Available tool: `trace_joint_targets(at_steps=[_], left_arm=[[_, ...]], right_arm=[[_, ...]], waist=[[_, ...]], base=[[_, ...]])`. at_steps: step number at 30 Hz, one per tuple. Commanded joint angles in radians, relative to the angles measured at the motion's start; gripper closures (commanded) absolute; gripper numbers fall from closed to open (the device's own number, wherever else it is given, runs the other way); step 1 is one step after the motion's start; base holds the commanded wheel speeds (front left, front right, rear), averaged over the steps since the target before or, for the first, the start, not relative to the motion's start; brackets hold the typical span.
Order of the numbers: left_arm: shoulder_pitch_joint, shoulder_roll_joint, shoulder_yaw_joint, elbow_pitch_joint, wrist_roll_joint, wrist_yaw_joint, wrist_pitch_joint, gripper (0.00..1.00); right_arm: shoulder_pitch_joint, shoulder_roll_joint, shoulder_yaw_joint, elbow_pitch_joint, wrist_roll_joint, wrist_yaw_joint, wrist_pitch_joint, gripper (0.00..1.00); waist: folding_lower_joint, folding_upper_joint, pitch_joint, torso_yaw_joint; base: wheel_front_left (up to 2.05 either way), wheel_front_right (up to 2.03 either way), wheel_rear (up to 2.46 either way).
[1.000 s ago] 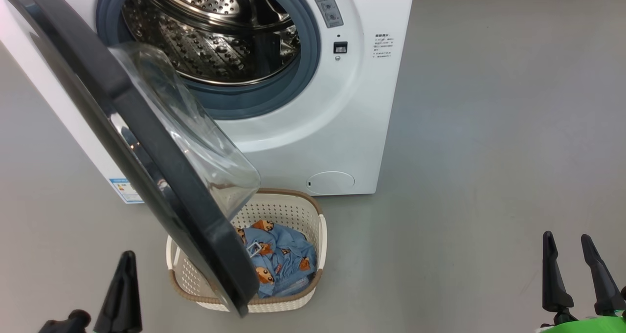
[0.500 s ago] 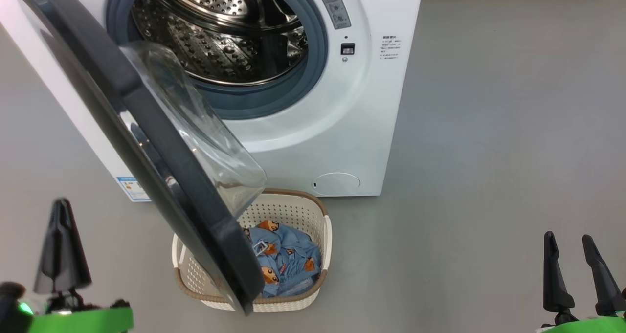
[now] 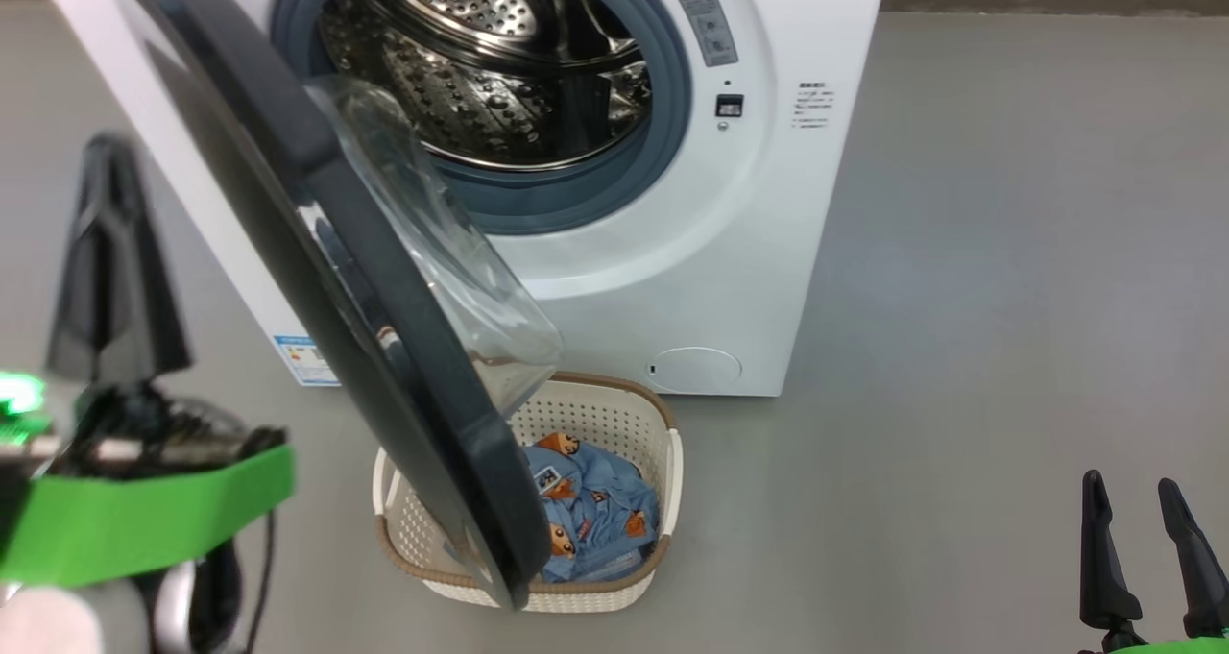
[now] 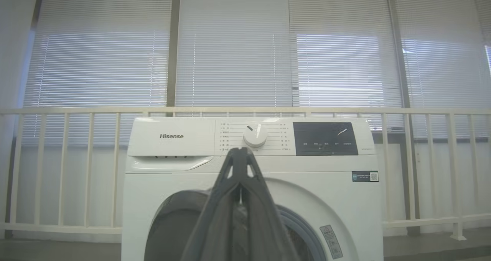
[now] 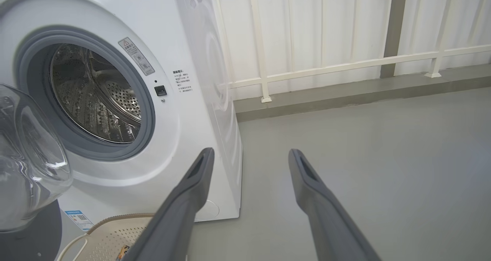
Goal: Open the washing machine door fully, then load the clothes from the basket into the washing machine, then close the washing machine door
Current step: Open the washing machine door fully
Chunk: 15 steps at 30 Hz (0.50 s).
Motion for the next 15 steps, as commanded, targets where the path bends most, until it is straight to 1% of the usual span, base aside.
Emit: trace_joint_targets(at_steps=[1,4,7,9,13,15], left_arm=[[-0.081,0.018,-0.014,-0.05,-0.003,-0.005,0.041,1.0],[-0.153,0.01,-0.113,-0.076,0.004,0.006,0.114,1.0],[-0.188,0.004,-0.226,-0.09,0.008,0.039,0.166,1.0],[-0.186,0.002,-0.315,-0.09,-0.005,0.07,0.189,1.0],[-0.146,0.001,-0.504,-0.071,-0.069,0.154,0.21,1.0],[-0.123,0.001,-0.578,-0.053,-0.099,0.189,0.209,1.0]], right_arm=[[-0.009,-0.013,0.023,-0.026,0.012,0.002,-0.005,0.0],[-0.006,-0.013,0.019,-0.029,0.013,0.002,-0.005,0.0],[-0.004,-0.013,0.012,-0.033,0.015,0.002,-0.005,0.0],[0.0,-0.013,0.012,-0.033,0.019,0.002,-0.005,0.0],[0.001,-0.013,0.014,-0.027,0.025,0.002,-0.005,0.0],[-0.001,-0.013,0.018,-0.026,0.027,0.002,-0.005,0.0]], waist=[[0.0,0.0,-0.003,0.026],[0.0,0.0,-0.005,0.048],[0.0,0.0,-0.004,0.066],[0.0,0.0,-0.005,0.075],[0.0,0.0,-0.001,0.087],[0.0,0.0,0.001,0.092]], base=[[0.0,0.0,0.0],[0.0,0.0,0.0],[0.0,0.0,0.0],[0.0,0.0,0.0],[0.0,0.0,0.0],[0.0,0.0,0.0]])
